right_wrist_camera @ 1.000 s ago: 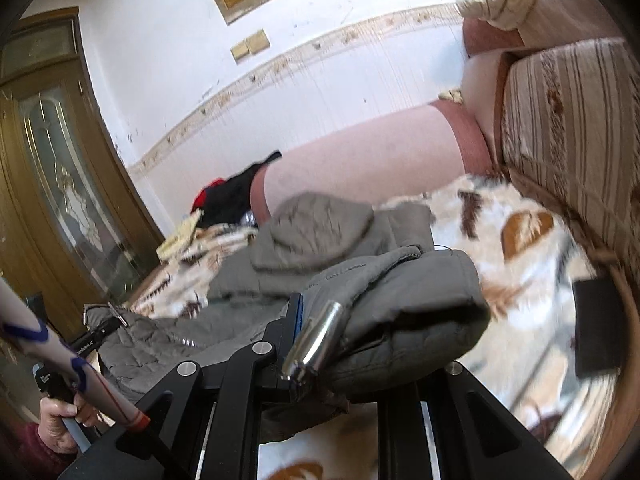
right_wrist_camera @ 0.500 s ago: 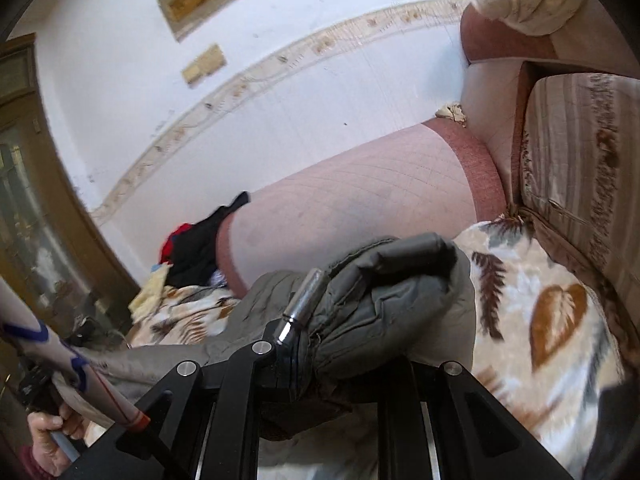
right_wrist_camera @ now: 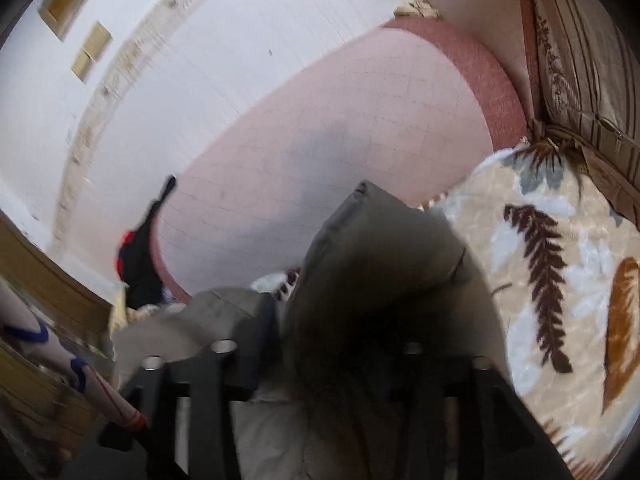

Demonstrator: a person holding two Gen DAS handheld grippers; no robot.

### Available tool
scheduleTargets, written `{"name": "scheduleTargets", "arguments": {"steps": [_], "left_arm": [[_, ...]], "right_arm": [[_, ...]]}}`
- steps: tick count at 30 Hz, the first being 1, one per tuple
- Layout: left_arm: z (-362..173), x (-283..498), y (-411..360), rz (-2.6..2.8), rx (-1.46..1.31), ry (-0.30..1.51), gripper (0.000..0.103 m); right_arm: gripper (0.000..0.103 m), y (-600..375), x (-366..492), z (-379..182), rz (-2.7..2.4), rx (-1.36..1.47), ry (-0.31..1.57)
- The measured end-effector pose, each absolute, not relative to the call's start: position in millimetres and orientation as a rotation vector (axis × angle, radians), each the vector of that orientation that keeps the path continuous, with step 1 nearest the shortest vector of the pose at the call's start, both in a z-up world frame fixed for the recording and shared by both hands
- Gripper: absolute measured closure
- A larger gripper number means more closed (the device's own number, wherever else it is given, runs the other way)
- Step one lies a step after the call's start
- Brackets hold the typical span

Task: Fold large clothes
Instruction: 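Lift the hem with both tools and fold it over onto the jacket body, then release the folded hem and lift both tools away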

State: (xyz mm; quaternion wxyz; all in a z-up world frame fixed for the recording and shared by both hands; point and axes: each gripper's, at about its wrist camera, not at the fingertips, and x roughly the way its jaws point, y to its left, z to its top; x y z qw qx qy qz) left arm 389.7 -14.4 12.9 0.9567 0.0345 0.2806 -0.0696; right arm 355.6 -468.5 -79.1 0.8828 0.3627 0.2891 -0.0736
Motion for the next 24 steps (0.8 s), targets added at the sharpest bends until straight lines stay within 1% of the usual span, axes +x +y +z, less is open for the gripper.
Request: {"name": "scheduleTargets", "arguments": {"steps": [2,4,8,13,16,19,20,24], "left_arm": [[-7.0,384.0,-31.2,-0.187,0.098,0.596,0.049],[-23.7,373.3,-50.1,-0.238,0.128,0.614,0.049],[-46.8,351.0,-83.6,-0.325,0.192,0.624,0.049],[-72.0,348.8,-117.9,-0.353,0.256,0.653,0.049],[-85.3,363.5,-129.8,-0.34,0.261,0.688,0.049],[-101.6,382.3,-134.4,-0.332,0.275,0.727,0.044],[-108.1,387.1,-135.4,-0.33,0.276,0.735,0.043],[-122.6,402.3,-136.4,-0.326,0.252,0.754,0.041]], "right_arm": [[0.038,-475.4,339.6,-69.2,-0.17,0.745,0.549],[0.038,-481.4,319.2,-57.6,-0.14,0.745,0.521],[0.038,-453.0,288.7,-48.1,-0.107,0.571,0.551],[0.038,-401.6,281.8,-85.1,-0.051,0.441,0.656],[0.038,-379.4,301.9,-109.6,-0.059,0.364,0.716],[0.038,-373.3,322.2,-127.3,-0.111,0.308,0.749],[0.038,-371.3,331.2,-136.3,-0.116,0.286,0.778],[0.037,-380.1,352.5,-168.0,-0.099,0.328,0.849]]}}
